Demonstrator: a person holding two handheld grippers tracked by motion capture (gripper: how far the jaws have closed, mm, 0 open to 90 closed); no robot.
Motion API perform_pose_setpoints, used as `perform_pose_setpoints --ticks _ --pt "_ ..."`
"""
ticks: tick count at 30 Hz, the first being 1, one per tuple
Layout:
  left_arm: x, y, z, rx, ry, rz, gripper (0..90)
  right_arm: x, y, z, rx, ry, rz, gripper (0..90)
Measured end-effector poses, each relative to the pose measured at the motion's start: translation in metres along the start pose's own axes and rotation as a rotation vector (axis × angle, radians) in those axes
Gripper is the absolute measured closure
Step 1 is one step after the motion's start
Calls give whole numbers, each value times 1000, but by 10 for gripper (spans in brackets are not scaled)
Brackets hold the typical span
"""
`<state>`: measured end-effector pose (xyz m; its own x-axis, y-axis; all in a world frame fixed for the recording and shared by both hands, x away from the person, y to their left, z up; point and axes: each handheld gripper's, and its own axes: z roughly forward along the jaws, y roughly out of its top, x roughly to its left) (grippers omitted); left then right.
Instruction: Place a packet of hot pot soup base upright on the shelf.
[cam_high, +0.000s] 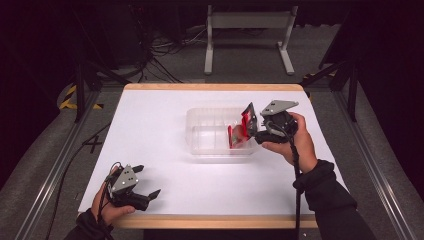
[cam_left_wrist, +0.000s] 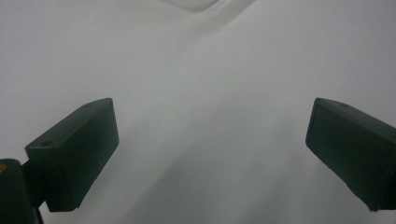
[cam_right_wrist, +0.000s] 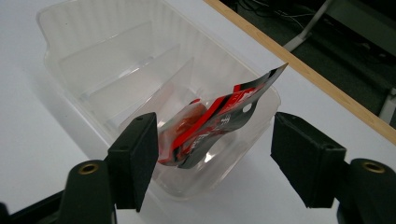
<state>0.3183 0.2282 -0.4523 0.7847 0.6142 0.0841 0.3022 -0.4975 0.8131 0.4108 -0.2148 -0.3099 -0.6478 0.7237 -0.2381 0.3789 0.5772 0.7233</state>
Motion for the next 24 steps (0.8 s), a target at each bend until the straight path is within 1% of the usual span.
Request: perform_pose_setpoints --ticks 4,8,13,14,16,18,20,21,22,24 --pt "0 0 0 2 1 -1 32 1 -9 -1 14 -13 -18 311" --pt "-1 0 0 4 2 0 32 1 -17 -5 16 -16 -24 307" --pt "-1 0 0 5 3 1 32 2 -23 -10 5 -20 -32 302" --pt "-1 0 0 7 2 5 32 3 -28 -13 0 -15 -35 298" --pt "-1 0 0 7 2 5 32 4 -30 -13 -2 -17 -37 297" --pt "0 0 0 5 2 4 32 5 -35 -15 -8 -8 -36 296" --pt "0 0 0 6 2 2 32 7 -40 -17 -11 -13 -41 293" --pt "-1 0 0 6 0 5 32 9 -45 -18 -14 -18 -46 292" --pt "-1 0 0 6 0 5 32 9 -45 -18 -14 -18 -46 292" --pt "-1 0 0 7 -1 8 32 10 -51 -20 -13 -25 -53 287"
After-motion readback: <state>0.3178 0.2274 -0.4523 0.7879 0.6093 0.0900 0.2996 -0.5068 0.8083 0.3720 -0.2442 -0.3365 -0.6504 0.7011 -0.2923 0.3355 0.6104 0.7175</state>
